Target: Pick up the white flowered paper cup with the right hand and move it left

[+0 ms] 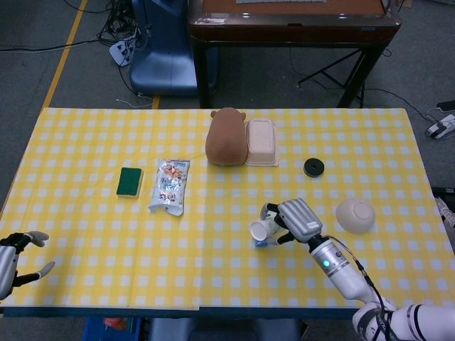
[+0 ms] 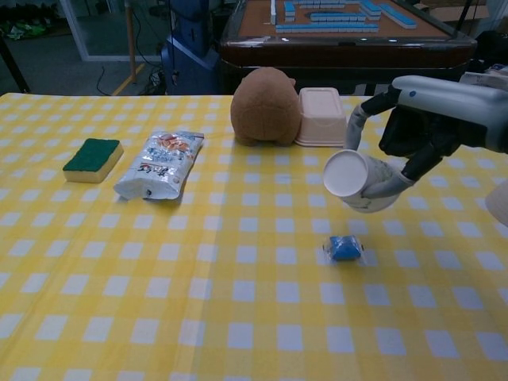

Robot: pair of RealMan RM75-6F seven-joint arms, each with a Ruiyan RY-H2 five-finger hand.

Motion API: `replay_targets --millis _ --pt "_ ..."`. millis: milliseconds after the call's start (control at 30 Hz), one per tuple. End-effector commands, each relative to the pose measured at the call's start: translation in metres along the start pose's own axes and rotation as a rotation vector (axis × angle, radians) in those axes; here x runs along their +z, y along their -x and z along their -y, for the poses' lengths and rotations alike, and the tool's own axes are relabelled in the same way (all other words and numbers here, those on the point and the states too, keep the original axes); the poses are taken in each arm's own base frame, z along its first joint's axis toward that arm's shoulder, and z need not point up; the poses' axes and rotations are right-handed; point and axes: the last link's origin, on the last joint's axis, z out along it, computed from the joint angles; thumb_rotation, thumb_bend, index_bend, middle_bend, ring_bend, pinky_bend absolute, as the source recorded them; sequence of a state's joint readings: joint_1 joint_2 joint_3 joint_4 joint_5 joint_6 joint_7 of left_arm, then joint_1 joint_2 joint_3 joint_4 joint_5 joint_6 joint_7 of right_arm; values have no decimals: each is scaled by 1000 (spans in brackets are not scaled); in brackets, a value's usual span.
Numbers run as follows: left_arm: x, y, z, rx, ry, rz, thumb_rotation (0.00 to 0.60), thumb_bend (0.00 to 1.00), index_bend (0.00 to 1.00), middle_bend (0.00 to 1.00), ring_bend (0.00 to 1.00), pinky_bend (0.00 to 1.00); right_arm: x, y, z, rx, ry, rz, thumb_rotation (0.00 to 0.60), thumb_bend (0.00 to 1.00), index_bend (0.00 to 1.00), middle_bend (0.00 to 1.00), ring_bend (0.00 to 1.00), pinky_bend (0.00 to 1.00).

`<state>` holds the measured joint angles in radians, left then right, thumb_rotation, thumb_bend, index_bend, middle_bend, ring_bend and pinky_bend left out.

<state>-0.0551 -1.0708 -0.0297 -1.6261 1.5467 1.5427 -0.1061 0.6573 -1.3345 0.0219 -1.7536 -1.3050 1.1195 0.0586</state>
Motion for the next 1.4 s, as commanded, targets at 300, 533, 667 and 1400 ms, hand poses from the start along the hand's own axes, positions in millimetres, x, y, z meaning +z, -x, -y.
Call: replay_targets --millis 300,533,667,1400 --pt "0 0 0 -1 -1 2 600 0 498 482 394 468 -10 42 -32 521 -127 -2 600 84 488 1000 1000 1000" --pt "-1 -1 0 -4 -2 1 600 0 498 481 394 468 -3 58 -47 650 -93 12 600 83 488 1000 1000 1000" --pt "-1 -1 1 -6 -2 1 600 0 498 482 394 468 2 65 -52 713 -75 31 600 83 487 1000 1000 1000" --pt "-1 -2 1 -12 -2 -3 600 0 498 482 394 468 9 79 -61 707 -23 100 600 37 410 1000 1000 1000"
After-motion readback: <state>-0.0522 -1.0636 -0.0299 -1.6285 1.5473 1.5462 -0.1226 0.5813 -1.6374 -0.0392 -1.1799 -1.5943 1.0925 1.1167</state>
